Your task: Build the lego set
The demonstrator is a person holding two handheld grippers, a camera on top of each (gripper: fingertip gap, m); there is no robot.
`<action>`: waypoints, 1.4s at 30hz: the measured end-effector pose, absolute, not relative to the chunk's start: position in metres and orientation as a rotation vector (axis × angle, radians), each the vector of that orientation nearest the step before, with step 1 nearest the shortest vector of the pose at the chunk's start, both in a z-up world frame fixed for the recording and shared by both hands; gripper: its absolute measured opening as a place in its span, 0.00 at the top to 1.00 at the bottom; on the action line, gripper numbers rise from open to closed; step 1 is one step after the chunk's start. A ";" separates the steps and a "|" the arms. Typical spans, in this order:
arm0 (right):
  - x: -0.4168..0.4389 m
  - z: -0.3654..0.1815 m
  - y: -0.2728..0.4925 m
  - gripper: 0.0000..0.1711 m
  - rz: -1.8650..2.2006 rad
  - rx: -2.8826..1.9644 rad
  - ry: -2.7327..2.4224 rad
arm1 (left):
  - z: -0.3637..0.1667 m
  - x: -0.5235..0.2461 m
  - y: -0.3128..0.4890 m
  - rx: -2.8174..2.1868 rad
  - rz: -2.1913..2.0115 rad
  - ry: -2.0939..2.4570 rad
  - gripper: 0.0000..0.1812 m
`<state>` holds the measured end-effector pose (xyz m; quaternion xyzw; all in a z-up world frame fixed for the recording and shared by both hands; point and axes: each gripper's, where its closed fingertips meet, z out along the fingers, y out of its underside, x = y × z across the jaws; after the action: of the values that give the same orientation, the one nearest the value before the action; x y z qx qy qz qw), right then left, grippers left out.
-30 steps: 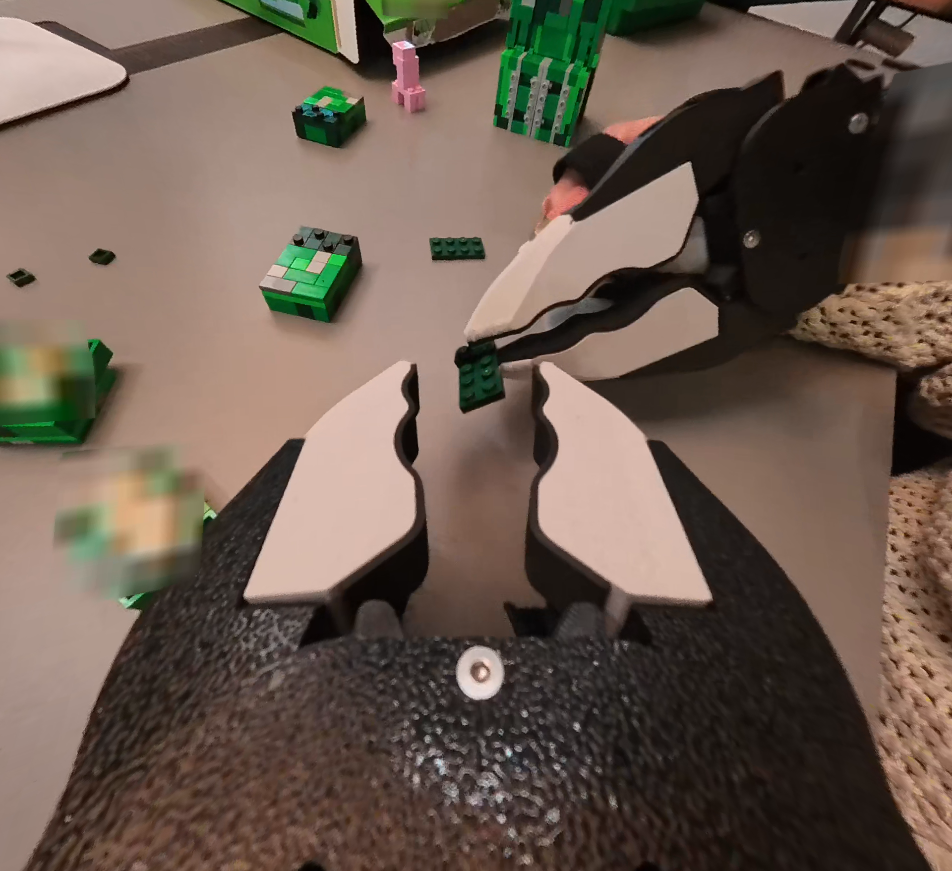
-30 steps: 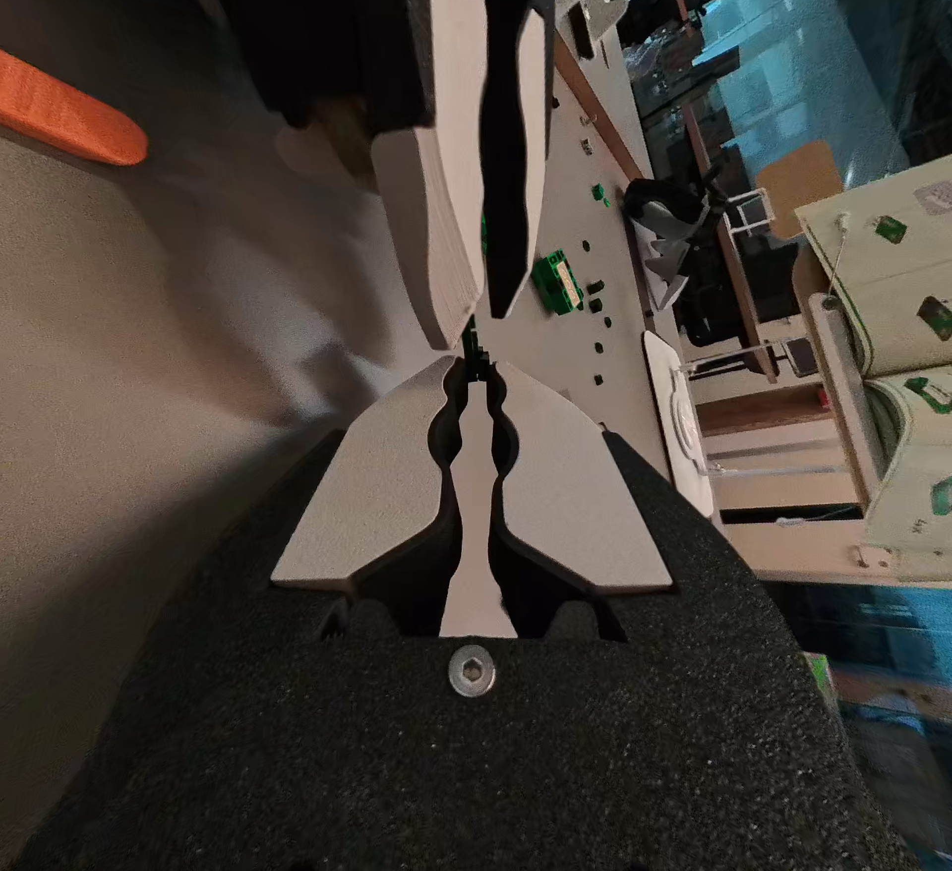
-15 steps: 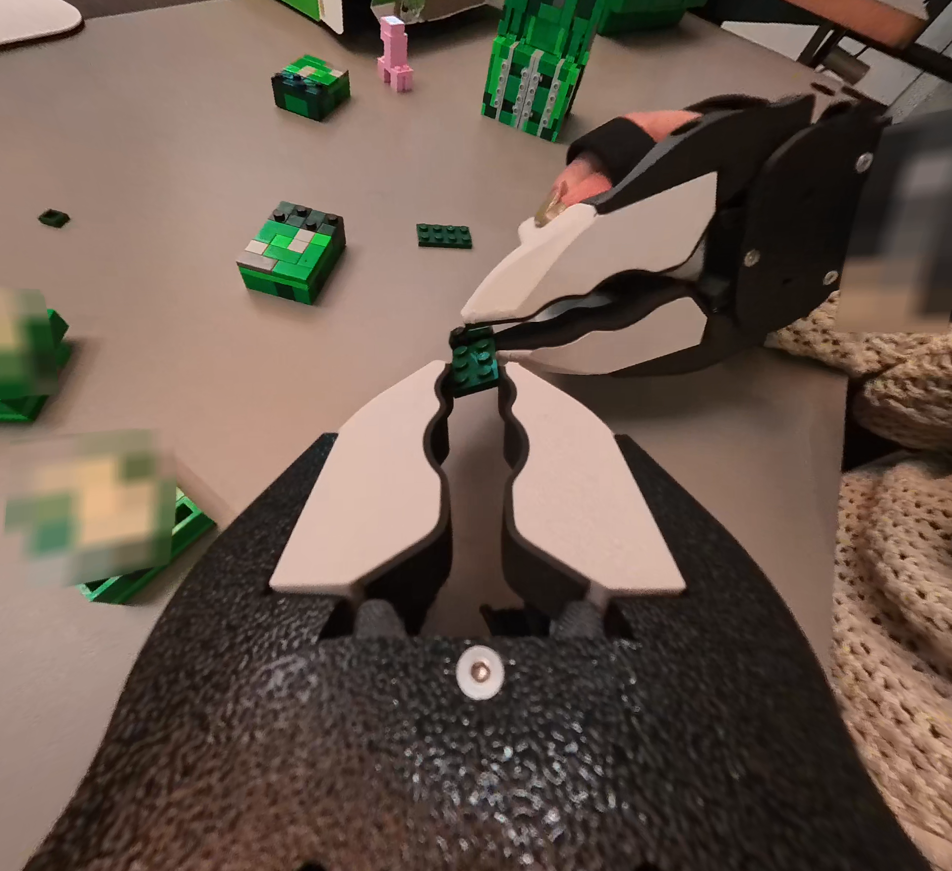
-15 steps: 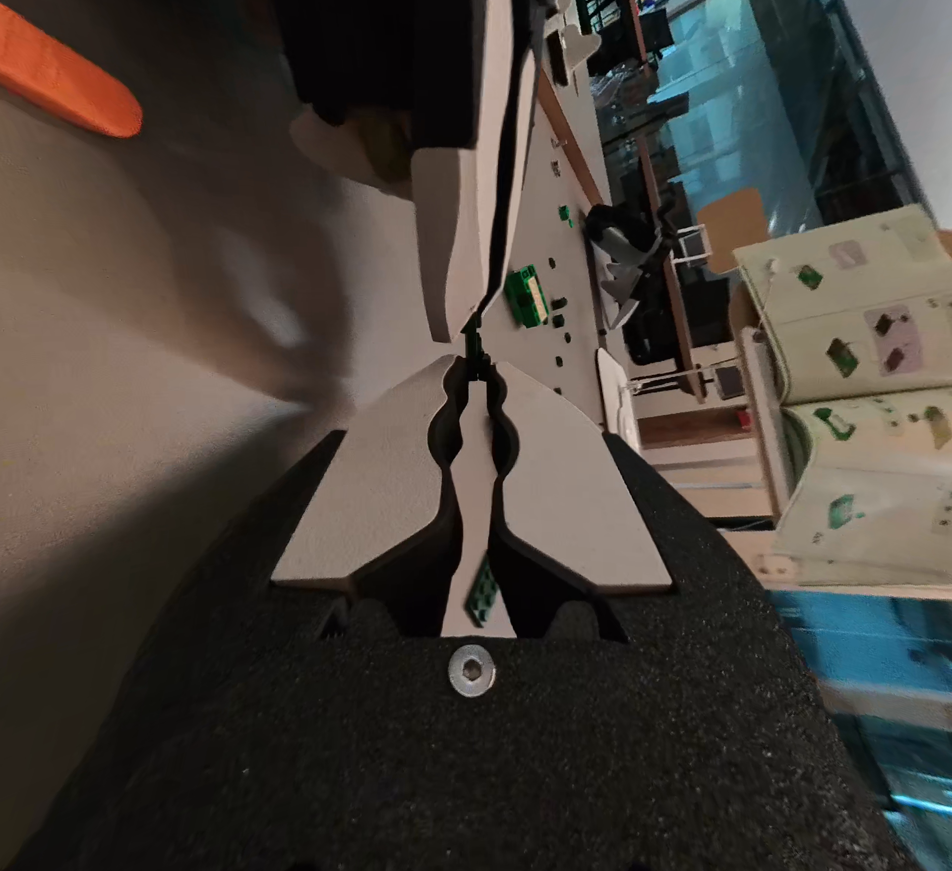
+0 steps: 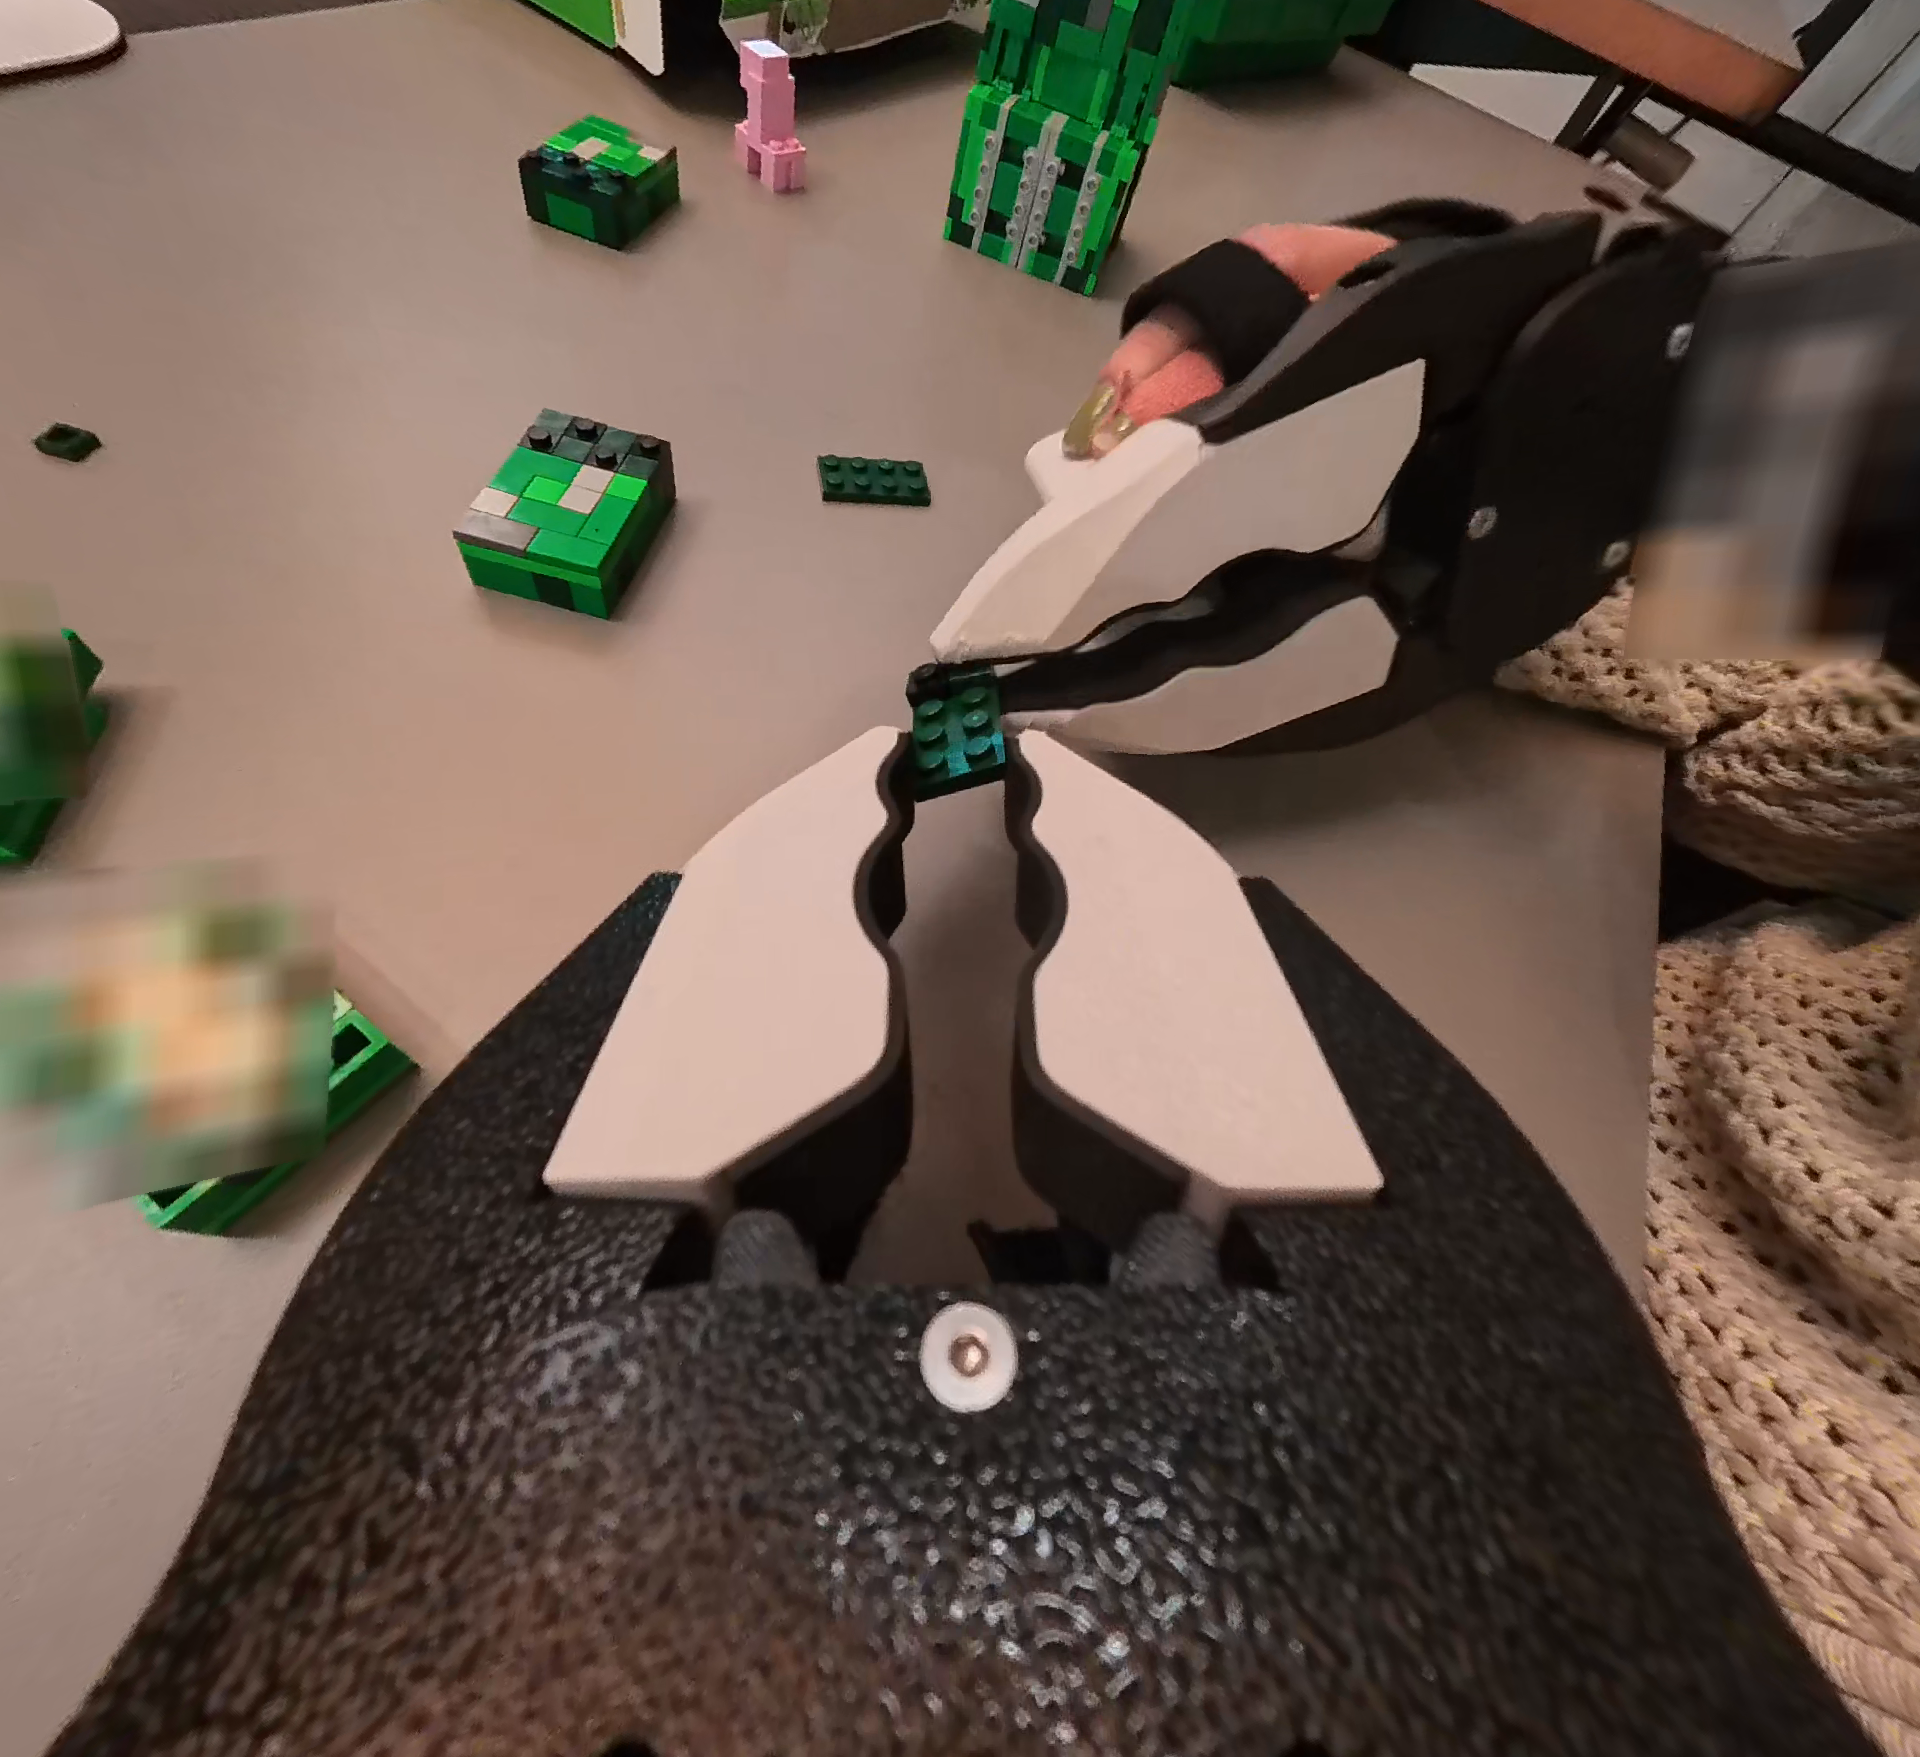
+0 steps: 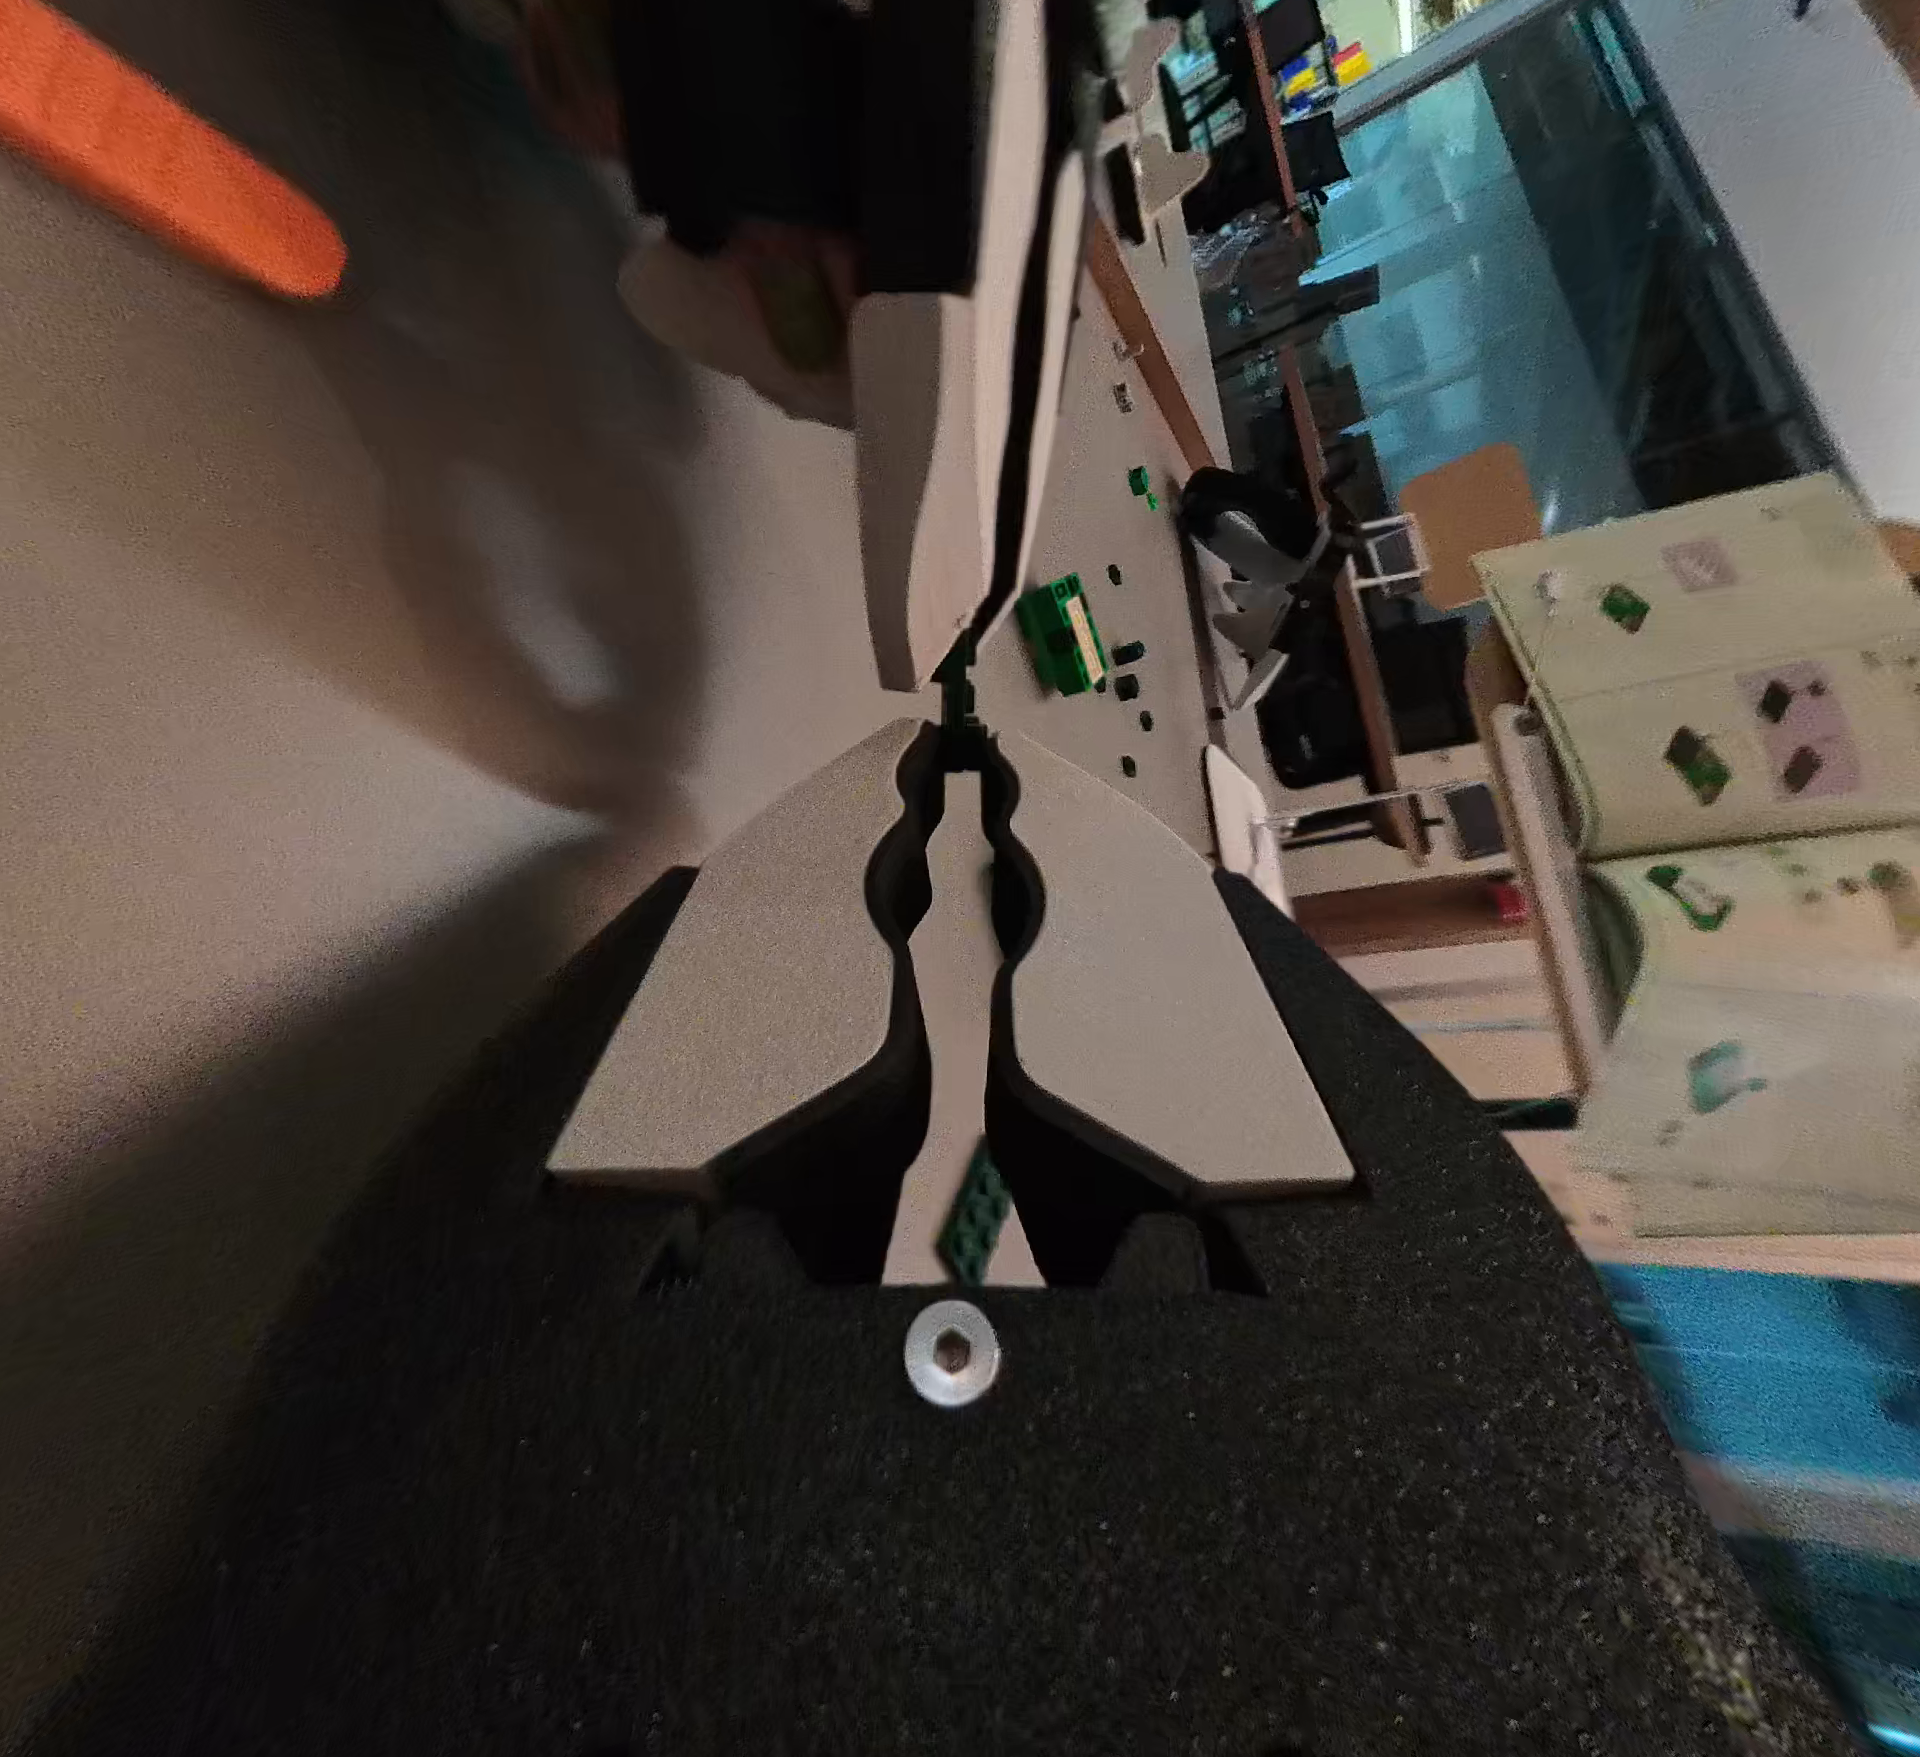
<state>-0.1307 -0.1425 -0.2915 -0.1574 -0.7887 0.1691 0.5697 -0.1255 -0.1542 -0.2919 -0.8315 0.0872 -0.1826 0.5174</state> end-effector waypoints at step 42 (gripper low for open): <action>-0.081 -0.278 -0.198 0.91 1.404 -0.394 -2.187 | -0.278 -0.085 -0.202 -1.523 -0.210 1.024 0.91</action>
<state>-0.0807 -0.1977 -0.2776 -0.1451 -0.8049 0.5165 0.2536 -0.0846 -0.2020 -0.2783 -0.6578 0.4424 -0.0906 0.6028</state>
